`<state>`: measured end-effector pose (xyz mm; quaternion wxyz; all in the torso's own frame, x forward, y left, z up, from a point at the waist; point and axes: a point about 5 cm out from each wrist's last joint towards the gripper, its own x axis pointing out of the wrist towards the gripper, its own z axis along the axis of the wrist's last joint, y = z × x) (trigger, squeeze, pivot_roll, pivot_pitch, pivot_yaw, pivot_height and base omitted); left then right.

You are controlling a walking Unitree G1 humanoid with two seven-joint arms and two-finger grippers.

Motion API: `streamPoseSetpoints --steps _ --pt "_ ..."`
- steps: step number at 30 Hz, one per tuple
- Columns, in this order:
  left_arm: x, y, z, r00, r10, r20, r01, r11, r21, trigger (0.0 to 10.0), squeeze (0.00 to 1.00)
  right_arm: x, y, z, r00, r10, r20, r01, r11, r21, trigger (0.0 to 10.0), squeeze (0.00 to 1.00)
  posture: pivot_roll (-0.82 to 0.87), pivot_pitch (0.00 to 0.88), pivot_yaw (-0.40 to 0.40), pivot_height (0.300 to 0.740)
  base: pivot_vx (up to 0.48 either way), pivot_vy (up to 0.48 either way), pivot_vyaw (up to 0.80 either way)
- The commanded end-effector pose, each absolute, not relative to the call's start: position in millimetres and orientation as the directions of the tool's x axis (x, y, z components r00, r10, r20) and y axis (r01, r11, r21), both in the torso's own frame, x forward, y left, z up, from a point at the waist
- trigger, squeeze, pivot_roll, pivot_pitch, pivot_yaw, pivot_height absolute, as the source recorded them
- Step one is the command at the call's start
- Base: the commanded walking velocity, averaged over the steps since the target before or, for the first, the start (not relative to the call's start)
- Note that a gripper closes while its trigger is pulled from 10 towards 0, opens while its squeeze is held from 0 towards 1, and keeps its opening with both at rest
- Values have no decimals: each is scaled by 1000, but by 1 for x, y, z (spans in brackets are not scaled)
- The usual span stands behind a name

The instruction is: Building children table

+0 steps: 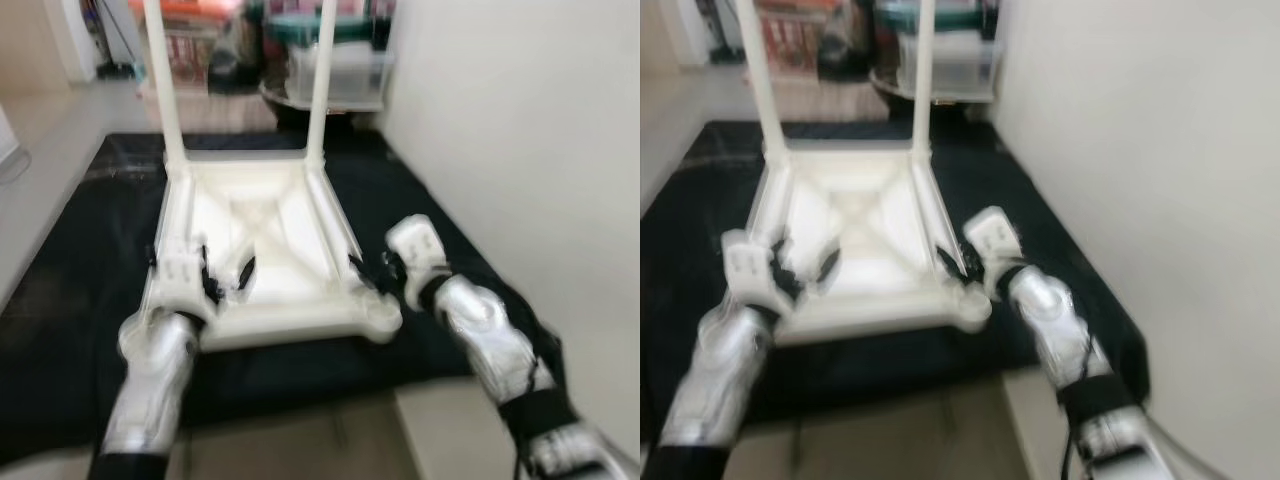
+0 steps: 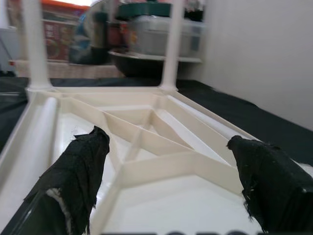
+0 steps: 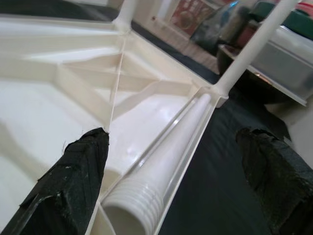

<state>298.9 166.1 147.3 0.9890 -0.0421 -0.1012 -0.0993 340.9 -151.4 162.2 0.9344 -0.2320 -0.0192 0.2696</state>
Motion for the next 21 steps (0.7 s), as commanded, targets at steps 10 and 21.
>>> streamPoseSetpoints --steps 10,21 --pt "299 165 148 957 -185 224 212 972 -103 10000 0 350 -143 151 854 493 -164 -506 718 -478 10000 0 47 0 -119 740 0 0 0" --pt "299 166 149 956 -188 223 216 970 -107 10000 0 348 -146 140 797 531 -287 -587 572 -573 10000 0 49 0 -123 740 0 0 0"
